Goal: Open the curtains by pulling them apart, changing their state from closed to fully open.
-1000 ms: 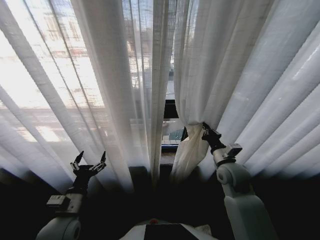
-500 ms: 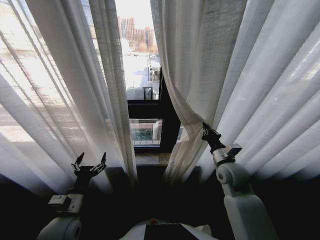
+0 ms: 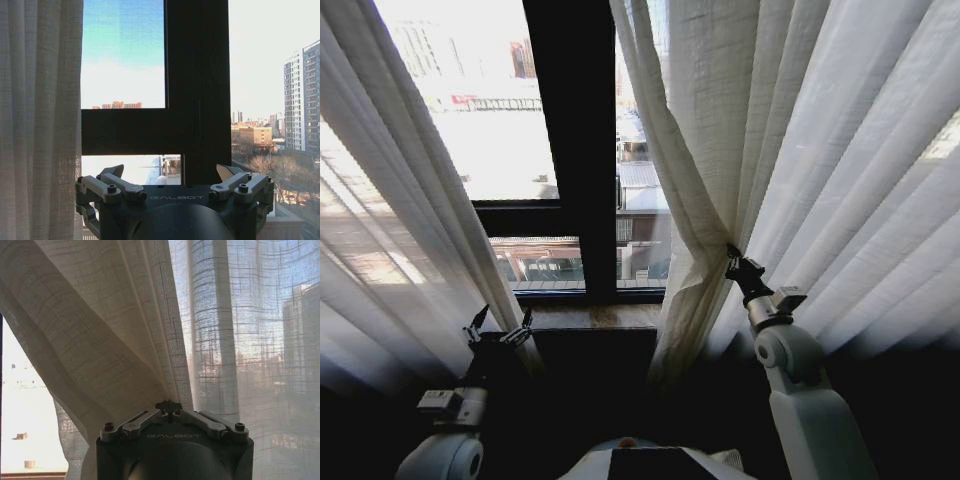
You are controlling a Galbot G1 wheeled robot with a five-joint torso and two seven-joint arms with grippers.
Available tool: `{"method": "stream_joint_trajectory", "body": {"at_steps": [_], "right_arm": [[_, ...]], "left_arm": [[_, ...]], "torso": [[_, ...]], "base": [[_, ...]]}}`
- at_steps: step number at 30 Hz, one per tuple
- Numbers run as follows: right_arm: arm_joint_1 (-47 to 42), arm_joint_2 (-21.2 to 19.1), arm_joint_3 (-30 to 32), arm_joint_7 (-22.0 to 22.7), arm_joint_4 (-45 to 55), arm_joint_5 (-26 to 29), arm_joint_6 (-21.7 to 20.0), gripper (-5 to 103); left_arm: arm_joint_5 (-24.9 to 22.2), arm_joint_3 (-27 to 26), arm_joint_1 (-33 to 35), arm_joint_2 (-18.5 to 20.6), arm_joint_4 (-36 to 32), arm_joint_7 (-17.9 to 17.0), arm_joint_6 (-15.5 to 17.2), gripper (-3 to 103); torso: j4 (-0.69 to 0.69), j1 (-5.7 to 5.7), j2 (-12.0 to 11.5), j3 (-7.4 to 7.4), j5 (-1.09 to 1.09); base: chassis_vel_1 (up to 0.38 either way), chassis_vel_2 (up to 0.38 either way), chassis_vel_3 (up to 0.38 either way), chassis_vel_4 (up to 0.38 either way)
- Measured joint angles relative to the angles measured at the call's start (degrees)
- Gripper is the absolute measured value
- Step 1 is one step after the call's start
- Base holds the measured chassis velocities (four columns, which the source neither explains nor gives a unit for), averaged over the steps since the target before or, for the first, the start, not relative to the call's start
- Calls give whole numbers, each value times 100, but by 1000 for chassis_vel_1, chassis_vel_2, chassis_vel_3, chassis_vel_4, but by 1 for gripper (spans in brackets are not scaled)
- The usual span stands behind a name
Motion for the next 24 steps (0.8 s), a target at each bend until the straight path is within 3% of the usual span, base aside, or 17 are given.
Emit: {"method": "stream_joint_trajectory", "body": {"at_steps": [24], "right_arm": [[-14,-17,176,-3,-63,32,2,0]], "left_arm": [[2,11,9,-7,21,1,-49,100]], "torso": [[0,1,-1,0,-1]], "base": [[-349,-349,351,353]]}}
